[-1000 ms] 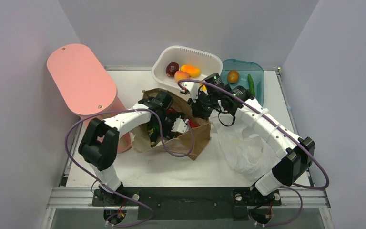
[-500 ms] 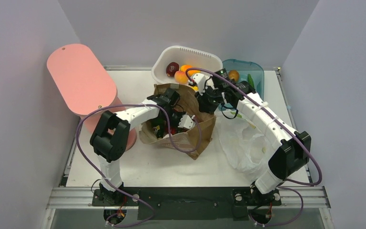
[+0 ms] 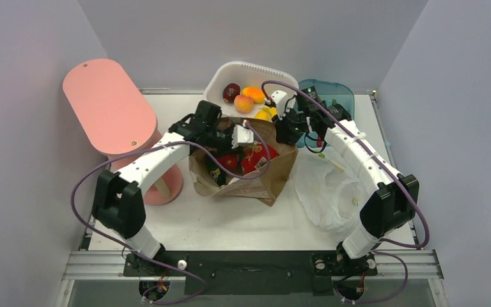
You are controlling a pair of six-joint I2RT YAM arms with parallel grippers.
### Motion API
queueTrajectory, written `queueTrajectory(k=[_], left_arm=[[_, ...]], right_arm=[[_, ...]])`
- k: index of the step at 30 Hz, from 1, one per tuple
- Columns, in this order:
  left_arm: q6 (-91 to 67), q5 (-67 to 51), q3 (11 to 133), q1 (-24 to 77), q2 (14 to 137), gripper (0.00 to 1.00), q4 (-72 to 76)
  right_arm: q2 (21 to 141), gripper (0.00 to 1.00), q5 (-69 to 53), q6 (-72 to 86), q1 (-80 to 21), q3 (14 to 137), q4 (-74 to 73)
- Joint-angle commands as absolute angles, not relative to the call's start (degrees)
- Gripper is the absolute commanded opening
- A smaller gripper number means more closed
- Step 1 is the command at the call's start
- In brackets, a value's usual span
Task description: Untie the knot of the grocery bags and take out the mixed food
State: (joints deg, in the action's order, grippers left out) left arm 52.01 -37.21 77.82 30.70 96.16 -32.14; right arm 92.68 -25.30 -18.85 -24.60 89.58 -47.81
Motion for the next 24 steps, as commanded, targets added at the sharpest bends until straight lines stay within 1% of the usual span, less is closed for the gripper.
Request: queueTrajectory(k=[1,5,9,10,11,12,13,14,16,18,24], left_arm=[[43.01,-43.77,79.01,28.07,87.72,0.0,-24.98],[35.79,-44.11,79.12,25.43,85.76,0.0,-22.51],[27.61,-44.51,80.62,23.73,84.97,0.0,-18.68],[26.07,-44.58,80.91,23.64,84.55,0.0,-16.78],[23.04,-44.63,81.02,23.58,84.33,0.0,-15.68],[21.45,-44.64,81.16,23.57,84.03,0.0,-13.5],[17.89,-44.49,81.19,23.6,83.94,0.0,-12.2],[16.11,-44.31,81.38,23.62,83.87,0.0,-9.99],[11.7,-43.77,82.13,23.64,84.4,0.0,-7.99],[8.99,-42.69,82.83,23.64,85.09,0.0,-7.21],[1.75,-39.92,84.82,23.59,86.87,0.0,-5.57]], right_arm=[[92.42,0.0,-24.72,-17.0,-22.03,91.56,-47.29],[93.59,0.0,-25.45,-14.95,-19.21,92.97,-47.33],[95.06,0.0,-23.19,-13.87,-16.44,95.01,-47.21],[95.77,0.01,-22.58,-13.29,-15.96,95.32,-47.27],[96.05,0.05,-22.15,-13.02,-14.98,95.66,-47.28],[96.28,0.17,-22.19,-12.64,-14.61,95.73,-47.35],[96.3,0.26,-22.55,-12.43,-14.29,95.87,-47.4],[96.04,0.42,-23.01,-12.01,-14.22,95.92,-47.51],[95.35,0.55,-25.23,-11.18,-14.18,96.21,-47.43],[94.76,0.6,-27.29,-10.45,-14.3,96.58,-47.34],[92.96,0.65,-30.9,-8.84,-14.15,98.18,-46.63]])
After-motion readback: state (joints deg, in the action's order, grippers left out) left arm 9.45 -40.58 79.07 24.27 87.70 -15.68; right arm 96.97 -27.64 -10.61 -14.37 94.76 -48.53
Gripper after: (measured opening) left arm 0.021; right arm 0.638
